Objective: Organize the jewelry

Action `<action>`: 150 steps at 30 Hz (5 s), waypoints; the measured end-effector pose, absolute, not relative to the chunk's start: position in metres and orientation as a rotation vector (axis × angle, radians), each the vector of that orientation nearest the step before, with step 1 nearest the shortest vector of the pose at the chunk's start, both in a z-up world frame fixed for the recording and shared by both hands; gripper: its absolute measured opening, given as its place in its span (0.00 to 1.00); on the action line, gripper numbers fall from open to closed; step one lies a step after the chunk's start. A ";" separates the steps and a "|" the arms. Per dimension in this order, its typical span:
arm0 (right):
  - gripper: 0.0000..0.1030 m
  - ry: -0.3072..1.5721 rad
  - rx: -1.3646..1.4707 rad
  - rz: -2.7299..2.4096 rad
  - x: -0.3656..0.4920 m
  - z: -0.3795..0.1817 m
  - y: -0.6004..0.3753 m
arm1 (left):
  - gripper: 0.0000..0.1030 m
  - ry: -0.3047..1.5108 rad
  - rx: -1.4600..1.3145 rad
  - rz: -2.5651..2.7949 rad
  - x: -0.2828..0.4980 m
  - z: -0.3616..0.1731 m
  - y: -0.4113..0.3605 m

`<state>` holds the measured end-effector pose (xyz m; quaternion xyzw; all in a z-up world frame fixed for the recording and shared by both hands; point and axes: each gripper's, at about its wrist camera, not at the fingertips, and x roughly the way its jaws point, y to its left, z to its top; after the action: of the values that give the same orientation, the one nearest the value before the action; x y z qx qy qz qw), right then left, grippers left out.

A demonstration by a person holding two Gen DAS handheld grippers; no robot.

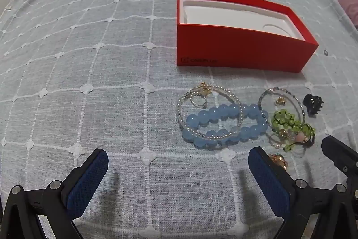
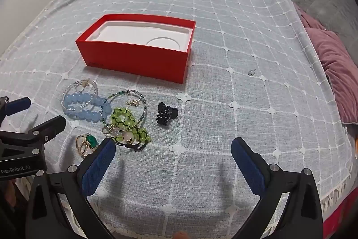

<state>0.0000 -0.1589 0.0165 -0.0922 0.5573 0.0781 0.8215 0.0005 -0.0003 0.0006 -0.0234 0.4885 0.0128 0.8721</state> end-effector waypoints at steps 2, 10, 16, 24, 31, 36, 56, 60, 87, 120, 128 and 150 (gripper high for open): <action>1.00 1.186 -0.196 0.166 0.000 0.017 -0.159 | 1.00 1.021 -0.050 0.027 0.001 0.001 0.000; 1.00 1.184 -0.197 0.165 0.000 0.017 -0.159 | 1.00 1.020 -0.049 0.027 0.000 0.001 0.000; 1.00 1.184 -0.197 0.165 0.000 0.017 -0.159 | 1.00 1.020 -0.048 0.028 0.000 0.001 0.000; 1.00 1.185 -0.197 0.164 0.000 0.017 -0.160 | 1.00 1.023 -0.046 0.029 0.006 0.004 0.004; 1.00 1.185 -0.196 0.164 0.000 0.017 -0.159 | 1.00 1.021 -0.044 0.029 0.003 0.001 0.002; 1.00 1.185 -0.199 0.164 0.000 0.017 -0.160 | 1.00 1.020 -0.044 0.029 0.004 0.001 0.003; 1.00 1.174 -0.210 0.154 0.002 0.019 -0.160 | 1.00 0.922 -0.010 0.034 0.001 0.008 0.008; 1.00 1.143 -0.223 0.171 0.004 0.022 -0.161 | 1.00 0.948 -0.029 0.019 0.002 0.009 0.011; 1.00 1.163 -0.150 0.368 0.023 0.026 -0.171 | 0.92 0.948 0.117 -0.288 0.026 -0.001 -0.004; 0.65 1.191 -0.249 0.614 0.039 -0.026 -0.111 | 0.74 0.989 0.090 -0.326 0.048 -0.018 0.005; 0.55 1.188 -0.238 0.614 0.037 -0.022 -0.115 | 0.74 0.996 0.059 -0.331 0.049 -0.016 0.008; 0.55 1.116 -0.199 0.512 0.029 0.013 -0.147 | 0.57 0.984 0.032 -0.325 0.054 -0.014 -0.005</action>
<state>0.0286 -0.1473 0.0129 -0.0934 0.5227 0.2400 0.8127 0.0537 -0.0054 -0.0141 0.0153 0.4703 -0.1555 0.8686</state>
